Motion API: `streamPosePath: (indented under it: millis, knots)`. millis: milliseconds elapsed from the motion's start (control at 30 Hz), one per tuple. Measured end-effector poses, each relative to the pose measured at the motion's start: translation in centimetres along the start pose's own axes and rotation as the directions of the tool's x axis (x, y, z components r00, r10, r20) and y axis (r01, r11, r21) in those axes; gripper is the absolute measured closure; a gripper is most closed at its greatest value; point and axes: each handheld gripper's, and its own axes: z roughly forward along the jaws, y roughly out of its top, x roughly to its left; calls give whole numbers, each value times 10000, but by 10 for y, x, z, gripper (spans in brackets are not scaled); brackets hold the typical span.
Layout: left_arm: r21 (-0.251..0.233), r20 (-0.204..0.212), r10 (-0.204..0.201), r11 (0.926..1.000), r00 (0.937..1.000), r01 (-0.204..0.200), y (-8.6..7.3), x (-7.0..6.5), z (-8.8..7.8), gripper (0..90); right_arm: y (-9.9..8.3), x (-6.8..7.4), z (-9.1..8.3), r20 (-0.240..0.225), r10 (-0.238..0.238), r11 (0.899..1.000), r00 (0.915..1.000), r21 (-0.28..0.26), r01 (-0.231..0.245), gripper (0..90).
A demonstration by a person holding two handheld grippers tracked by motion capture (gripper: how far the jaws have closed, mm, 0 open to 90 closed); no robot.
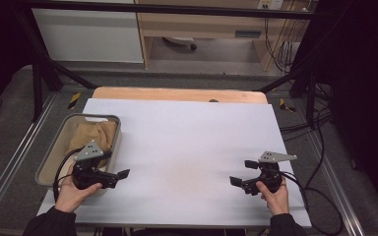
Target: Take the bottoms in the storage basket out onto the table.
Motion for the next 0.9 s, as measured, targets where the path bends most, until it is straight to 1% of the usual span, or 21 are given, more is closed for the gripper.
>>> streamPosePath:
  millis: [267, 600, 667, 900]
  knots:
    - [34, -109, -78, 10000, 9999, 79, 0, 5, -3, 51, 0, 0, 0, 0, 24, 10000, 10000, 45, -24, 7]
    - [80, -342, -144, 9999, 9993, 147, -1, 10, -6, 51, 0, 0, 0, -30, 6, 10000, 10000, 5, -6, 7]
    - [145, -406, -78, 9999, 9991, 84, -1, 10, -7, 51, 0, -1, 0, -32, -18, 10000, 10000, 29, 18, 6]
    - [167, -611, -133, 9998, 9980, 144, -1, 14, -9, 51, 0, -1, 1, -47, 2, 10000, 10000, 92, -2, 6]
